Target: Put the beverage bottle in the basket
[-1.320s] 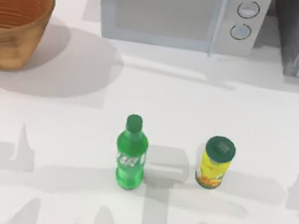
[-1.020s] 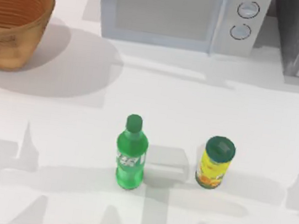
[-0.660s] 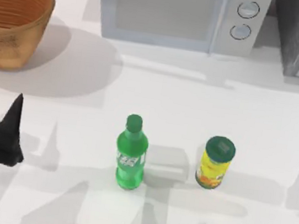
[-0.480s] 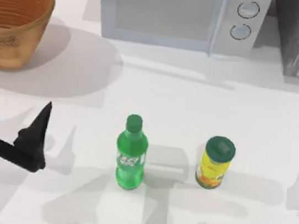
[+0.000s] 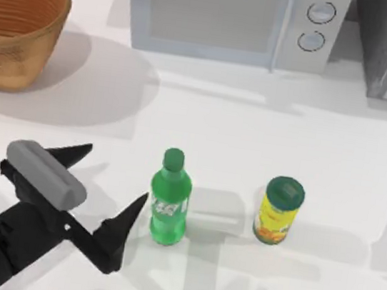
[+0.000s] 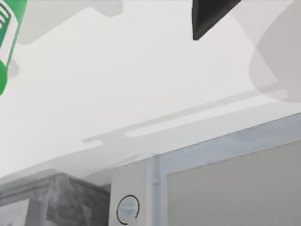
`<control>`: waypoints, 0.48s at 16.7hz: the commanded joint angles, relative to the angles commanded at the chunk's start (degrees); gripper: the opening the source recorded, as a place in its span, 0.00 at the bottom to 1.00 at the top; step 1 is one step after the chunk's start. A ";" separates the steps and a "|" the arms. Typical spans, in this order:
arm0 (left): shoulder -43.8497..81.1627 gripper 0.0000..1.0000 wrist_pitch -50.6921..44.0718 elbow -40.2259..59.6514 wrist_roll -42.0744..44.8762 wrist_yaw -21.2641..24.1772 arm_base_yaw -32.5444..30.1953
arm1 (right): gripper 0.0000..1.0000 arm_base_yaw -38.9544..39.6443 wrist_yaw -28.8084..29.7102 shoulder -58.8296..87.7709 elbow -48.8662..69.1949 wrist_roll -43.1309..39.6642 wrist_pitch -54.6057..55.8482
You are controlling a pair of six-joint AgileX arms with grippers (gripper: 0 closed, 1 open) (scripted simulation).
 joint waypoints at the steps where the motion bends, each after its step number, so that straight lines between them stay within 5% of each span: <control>1: 4.01 1.00 3.49 -0.01 0.14 0.39 -1.50 | 1.00 0.00 0.00 0.00 0.00 0.00 0.00; 8: 16.36 1.00 13.78 -0.68 0.80 1.96 -6.48 | 1.00 0.00 0.00 0.00 0.00 0.00 0.00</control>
